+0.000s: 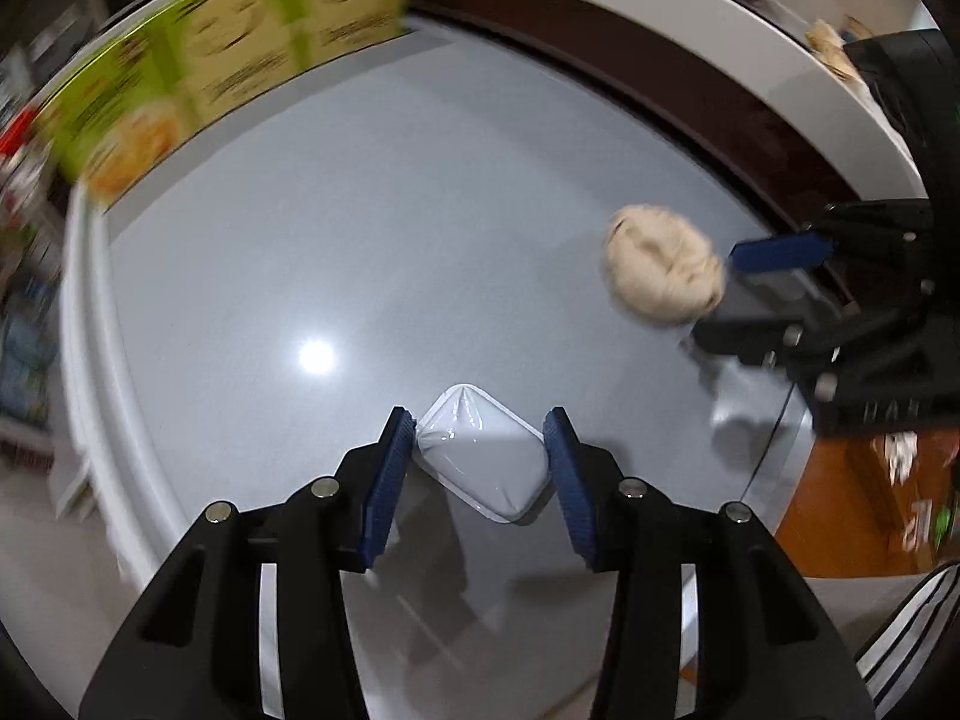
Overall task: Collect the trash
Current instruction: 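Grasp the white plastic container with the left tool while the right tool grasps the beige bun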
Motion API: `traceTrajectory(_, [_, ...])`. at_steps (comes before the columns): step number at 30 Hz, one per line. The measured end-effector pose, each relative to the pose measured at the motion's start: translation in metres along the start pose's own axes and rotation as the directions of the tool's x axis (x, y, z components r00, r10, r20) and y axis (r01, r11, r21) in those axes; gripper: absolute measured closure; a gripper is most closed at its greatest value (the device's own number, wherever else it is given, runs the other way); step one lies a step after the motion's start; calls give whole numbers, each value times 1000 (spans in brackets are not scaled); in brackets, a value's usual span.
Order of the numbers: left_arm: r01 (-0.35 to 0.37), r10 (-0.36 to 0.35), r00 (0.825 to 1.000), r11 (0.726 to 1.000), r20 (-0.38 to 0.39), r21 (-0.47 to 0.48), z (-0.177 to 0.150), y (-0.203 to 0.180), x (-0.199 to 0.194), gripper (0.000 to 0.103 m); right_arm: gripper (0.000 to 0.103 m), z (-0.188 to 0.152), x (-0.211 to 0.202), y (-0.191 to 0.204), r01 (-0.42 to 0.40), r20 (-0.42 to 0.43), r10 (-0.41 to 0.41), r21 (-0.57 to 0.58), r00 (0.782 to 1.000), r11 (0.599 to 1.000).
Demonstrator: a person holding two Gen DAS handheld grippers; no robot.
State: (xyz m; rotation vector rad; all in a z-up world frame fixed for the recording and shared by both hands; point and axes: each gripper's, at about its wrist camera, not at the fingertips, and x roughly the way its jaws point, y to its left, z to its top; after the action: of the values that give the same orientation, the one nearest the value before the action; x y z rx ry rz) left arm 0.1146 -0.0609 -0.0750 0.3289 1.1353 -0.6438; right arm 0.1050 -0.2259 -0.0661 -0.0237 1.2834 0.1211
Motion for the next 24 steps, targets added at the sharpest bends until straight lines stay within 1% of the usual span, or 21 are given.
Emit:
traceTrajectory(3, [-39, 36, 999, 995, -31, -88, -20, 7, -10, 55, 30, 0, -2, 5, 2, 10, -2, -32, 1000, 1000])
traceTrajectory(4, [-21, 16, 999, 991, -41, -132, -26, 9, -15, 51, 28, 0, -3, 7, 2, 13, -2, -42, 1000, 999])
traceTrajectory(5, [0, -6, 999, 987, -40, -164, -31, 11, -19, 37, 24, 1, -4, 10, 5, 18, -4, -55, 1000, 998])
traceTrajectory(6, [17, -22, 999, 983, -26, -184, -35, 12, -25, 26, 22, 1, -5, 11, 7, 22, -5, -62, 1000, 998])
traceTrajectory(7, [33, -33, 999, 982, 0, -186, -39, 12, -32, 22, 22, 2, -5, 12, 8, 28, -6, -74, 1000, 997])
traceTrajectory(8, [33, -31, 999, 985, 15, -172, -41, 11, -37, 19, 22, 2, -5, 13, 10, 29, -7, -85, 1000, 996])
traceTrajectory(10, [9, -7, 1000, 991, 18, -134, -46, 9, -44, 19, 22, 4, -4, 15, 23, 30, -19, -106, 999, 994])
traceTrajectory(12, [-6, 8, 1000, 994, 18, -110, -45, 4, -42, 19, 22, 6, -2, 14, 31, 31, -27, -113, 999, 993])
traceTrajectory(14, [-21, 24, 999, 997, 46, -79, -45, 1, -42, 20, 22, 8, 2, 11, 30, 24, -27, -107, 999, 994])
traceTrajectory(15, [-22, 26, 999, 997, 48, -68, -43, 1, -39, 26, 22, 9, 4, 8, 25, 17, -23, -103, 1000, 994])
traceTrajectory(16, [-21, 23, 999, 998, 41, -59, -43, 0, -34, 32, 22, 10, 6, 8, 23, 13, -22, -98, 1000, 995])
traceTrajectory(17, [-11, 13, 1000, 998, 25, -59, -43, -1, -30, 47, 22, 11, 6, 6, 15, 11, -14, -93, 1000, 996])
traceTrajectory(18, [2, -2, 1000, 998, 4, -64, -42, 1, -25, 58, 22, 11, 7, 6, 8, 10, -7, -92, 1000, 996])
traceTrajectory(19, [-10, 9, 1000, 998, -9, -62, -41, 2, -21, 57, 23, 11, 7, 6, 7, 9, -6, -95, 1000, 995])
traceTrajectory(22, [-32, 31, 1000, 998, -1, -62, -45, -2, -23, 58, 24, 13, 8, 8, 27, 10, -26, -115, 1000, 993])
traceTrajectory(24, [-35, 35, 999, 997, 3, -68, -49, -4, -24, 58, 24, 12, 8, 9, 27, 11, -25, -119, 1000, 993])
